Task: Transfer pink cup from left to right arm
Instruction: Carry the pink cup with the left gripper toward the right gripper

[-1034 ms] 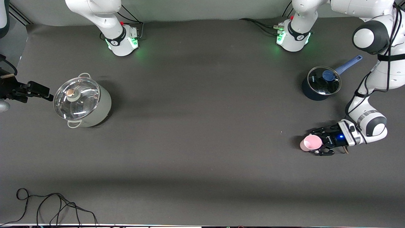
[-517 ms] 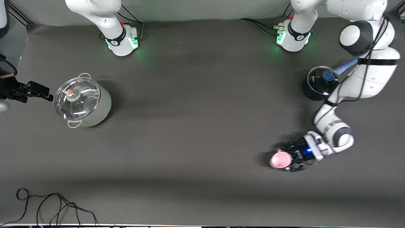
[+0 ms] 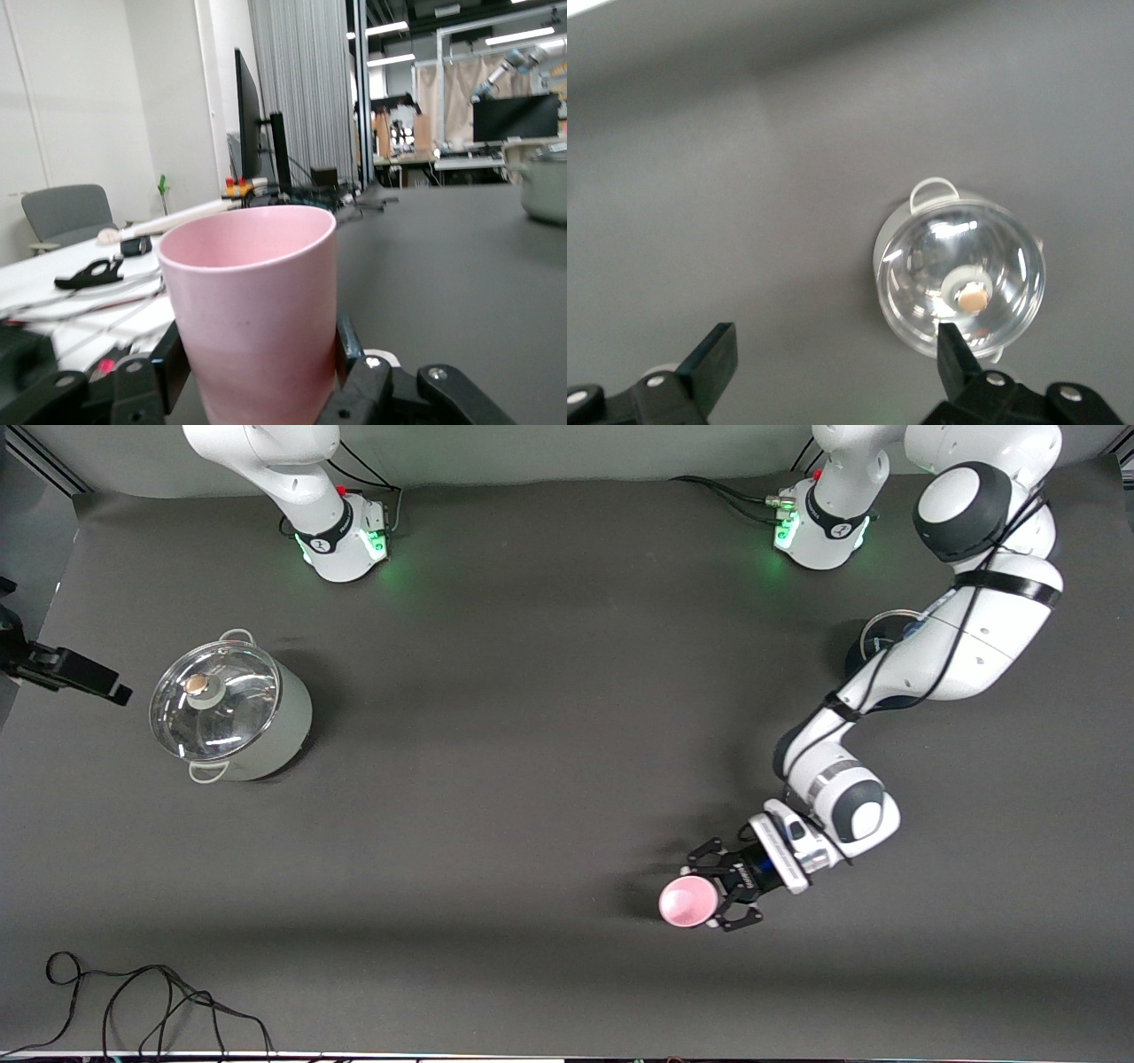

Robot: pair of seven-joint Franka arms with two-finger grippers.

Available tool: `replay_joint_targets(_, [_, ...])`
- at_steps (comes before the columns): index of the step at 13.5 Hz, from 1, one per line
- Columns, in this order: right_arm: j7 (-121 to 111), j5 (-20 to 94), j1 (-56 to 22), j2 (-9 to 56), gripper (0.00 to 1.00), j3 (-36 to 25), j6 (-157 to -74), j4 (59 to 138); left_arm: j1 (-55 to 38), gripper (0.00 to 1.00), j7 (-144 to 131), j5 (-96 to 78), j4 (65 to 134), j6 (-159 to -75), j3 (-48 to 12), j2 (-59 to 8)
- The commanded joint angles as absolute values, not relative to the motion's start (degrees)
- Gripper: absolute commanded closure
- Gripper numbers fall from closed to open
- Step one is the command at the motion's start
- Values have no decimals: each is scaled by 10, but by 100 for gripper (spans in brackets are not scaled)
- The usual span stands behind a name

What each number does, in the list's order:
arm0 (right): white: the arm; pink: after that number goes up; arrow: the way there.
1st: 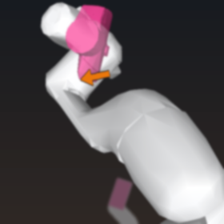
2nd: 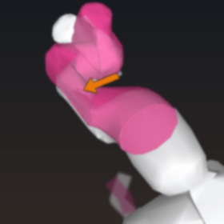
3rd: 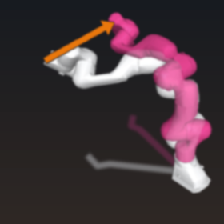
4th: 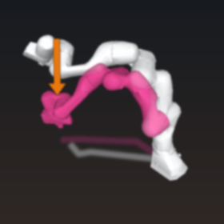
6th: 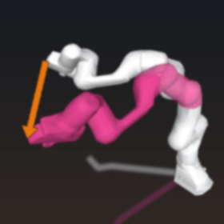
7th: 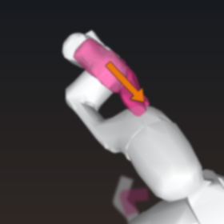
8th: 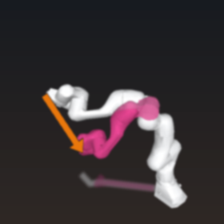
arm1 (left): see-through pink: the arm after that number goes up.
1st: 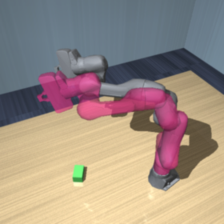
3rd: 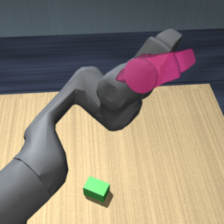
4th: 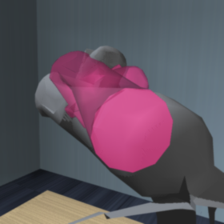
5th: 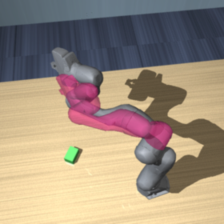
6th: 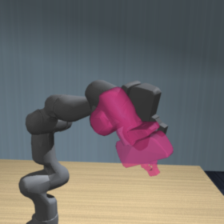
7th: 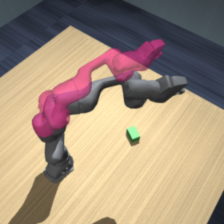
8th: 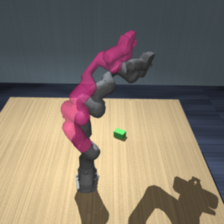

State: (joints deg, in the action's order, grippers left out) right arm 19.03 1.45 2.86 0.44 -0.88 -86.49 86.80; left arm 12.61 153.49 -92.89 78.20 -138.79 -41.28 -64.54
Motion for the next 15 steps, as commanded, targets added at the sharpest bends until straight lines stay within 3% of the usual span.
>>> replay_joint_targets(1, [327,20,29,-9,0,-1,-854,861,64,100,1535,-971,718,-1460,-441,-647])
replay_joint_targets(5, [468,39,16,-6,0,-1,-853,843,6,100,1489,-972,652,-1643,-539,-643])
replay_joint_targets(10, [509,59,4,3,0,1,-853,825,-161,100,1378,-964,485,-1826,-534,-640])
replay_joint_targets(15, [555,58,-35,51,0,1,-854,770,-228,100,1339,-964,452,-1906,-534,-614])
